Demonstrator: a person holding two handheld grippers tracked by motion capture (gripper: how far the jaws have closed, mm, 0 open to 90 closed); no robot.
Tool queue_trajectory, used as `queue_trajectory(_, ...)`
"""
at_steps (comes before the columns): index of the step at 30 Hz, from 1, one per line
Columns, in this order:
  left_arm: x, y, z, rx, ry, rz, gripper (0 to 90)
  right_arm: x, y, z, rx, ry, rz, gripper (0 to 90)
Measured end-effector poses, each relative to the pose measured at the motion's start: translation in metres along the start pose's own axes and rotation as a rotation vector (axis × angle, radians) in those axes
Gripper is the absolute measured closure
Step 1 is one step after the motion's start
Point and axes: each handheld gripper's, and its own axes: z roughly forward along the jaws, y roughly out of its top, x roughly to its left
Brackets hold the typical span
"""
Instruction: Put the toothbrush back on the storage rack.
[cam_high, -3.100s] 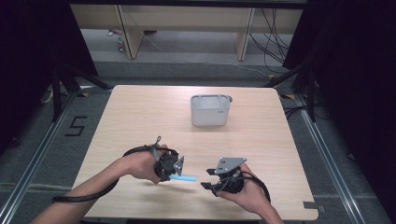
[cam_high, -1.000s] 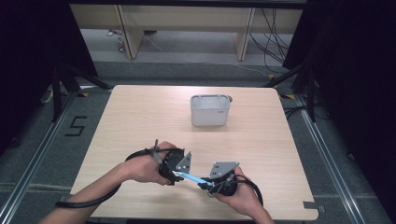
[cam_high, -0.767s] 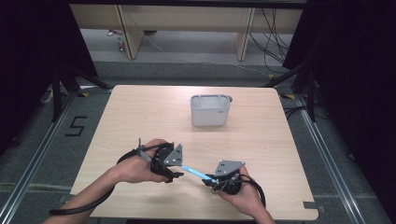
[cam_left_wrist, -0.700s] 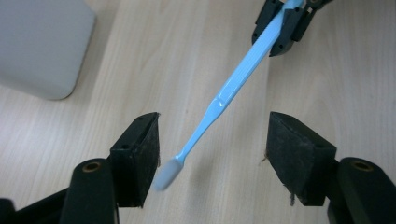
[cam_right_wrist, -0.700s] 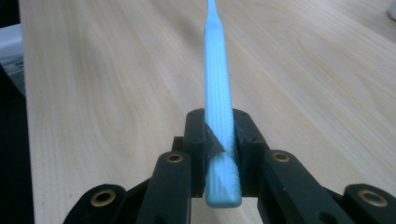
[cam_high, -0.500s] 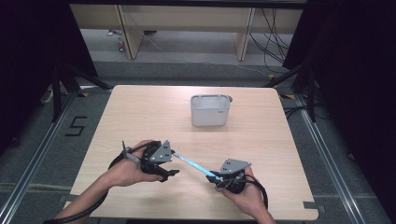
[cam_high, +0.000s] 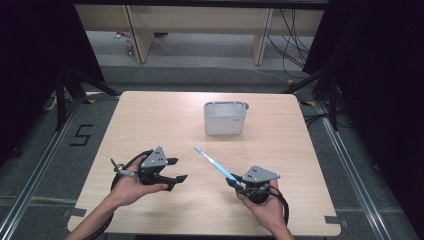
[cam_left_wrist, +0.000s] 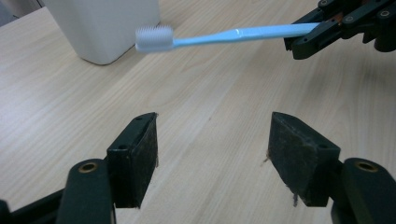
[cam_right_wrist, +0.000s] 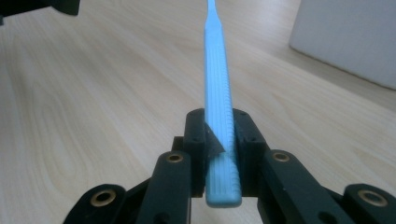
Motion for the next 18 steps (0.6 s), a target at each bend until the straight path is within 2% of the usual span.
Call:
queue_trajectory(1,0.000,0.000,0.000,0.000,0.000,0.000,32.7,0.000,0.000,0.000,0.000,0.000,0.000,78.8)
queue_trajectory(2,0.000,-0.003,0.000,-0.025,-0.008,-0.025,32.6,0.000,0.000,0.000,-0.020,-0.012,-0.003,78.8)
queue_trajectory(4,0.000,-0.006,0.001,-0.036,-0.015,-0.054,32.4,0.000,0.000,-0.001,-0.034,-0.019,0.003,78.8)
queue_trajectory(5,0.000,-0.007,0.002,-0.036,-0.009,-0.064,32.3,-0.001,0.000,0.000,-0.064,-0.027,-0.010,78.8)
queue_trajectory(6,-0.001,-0.009,0.003,-0.039,-0.015,-0.080,32.1,0.000,0.001,-0.001,-0.055,-0.037,-0.005,78.9)
queue_trajectory(9,-0.002,-0.012,0.009,-0.065,-0.046,-0.139,31.8,0.000,0.002,-0.001,-0.080,-0.039,0.002,78.8)
queue_trajectory(10,-0.003,-0.012,0.010,-0.072,-0.044,-0.144,31.7,0.000,0.002,-0.002,-0.083,-0.038,0.012,78.8)
queue_trajectory(11,-0.003,-0.012,0.012,-0.088,-0.054,-0.159,31.7,0.000,0.003,-0.002,-0.099,-0.038,0.001,78.8)
queue_trajectory(12,-0.003,-0.011,0.013,-0.091,-0.050,-0.170,31.7,0.001,0.003,-0.003,-0.100,-0.033,0.028,78.8)
queue_trajectory(13,-0.002,-0.011,0.015,-0.098,-0.057,-0.181,31.7,0.001,0.004,-0.004,-0.101,-0.058,0.020,78.8)
queue_trajectory(14,-0.001,-0.011,0.017,-0.105,-0.054,-0.196,31.6,0.000,0.004,-0.004,-0.107,-0.052,0.013,78.8)
queue_trajectory(15,-0.001,-0.009,0.019,-0.101,-0.052,-0.204,31.6,-0.001,0.005,-0.005,-0.126,-0.068,-0.013,78.8)
queue_trajectory(18,-0.001,-0.006,0.025,-0.112,-0.061,-0.220,31.4,0.001,0.005,-0.006,-0.130,-0.067,0.022,78.8)
